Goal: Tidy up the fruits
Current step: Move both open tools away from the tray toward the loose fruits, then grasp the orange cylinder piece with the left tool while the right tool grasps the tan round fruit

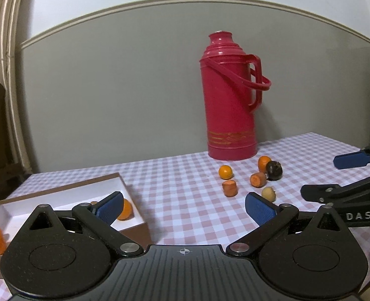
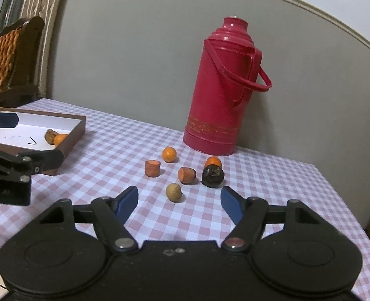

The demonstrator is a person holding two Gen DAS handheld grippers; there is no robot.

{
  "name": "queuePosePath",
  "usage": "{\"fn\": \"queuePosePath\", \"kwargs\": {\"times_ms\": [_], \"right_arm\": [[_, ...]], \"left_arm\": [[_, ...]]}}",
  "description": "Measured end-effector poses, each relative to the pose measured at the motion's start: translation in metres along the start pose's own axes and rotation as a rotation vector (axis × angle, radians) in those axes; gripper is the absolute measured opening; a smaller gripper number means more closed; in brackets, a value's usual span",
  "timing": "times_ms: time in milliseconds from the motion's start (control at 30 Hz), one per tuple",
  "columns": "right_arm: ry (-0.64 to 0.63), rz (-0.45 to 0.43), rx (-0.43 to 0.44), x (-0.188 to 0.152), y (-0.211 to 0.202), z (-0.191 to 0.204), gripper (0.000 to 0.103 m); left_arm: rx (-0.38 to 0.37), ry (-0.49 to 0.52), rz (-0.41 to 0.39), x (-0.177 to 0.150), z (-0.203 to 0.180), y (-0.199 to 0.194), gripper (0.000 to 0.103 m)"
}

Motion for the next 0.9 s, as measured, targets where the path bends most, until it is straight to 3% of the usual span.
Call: {"fn": "queuePosePath", "kwargs": {"times_ms": [633, 900], "right_arm": [[0.014, 0.09, 0.029, -0.008, 0.069, -0.014, 0.053], [0.026, 0.171, 0.045, -0.017, 0.108, -0.021, 0.037]], "left_arm": [[-0.017, 0.013, 0.051, 0.0, -0.031, 0.068, 0.102], [-0.039, -0.003, 0.121, -0.009, -0.047, 0.1, 0.102]]}}
Point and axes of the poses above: each gripper's, at about its wrist camera, not at the fingertips, and y roughly the way its jaws point, z to its left, x to its top, the point moved 10 cm from there along y, roughly the way its jaws point, and after that the axes turned 12 degrees about x, right-handed, at the moved point
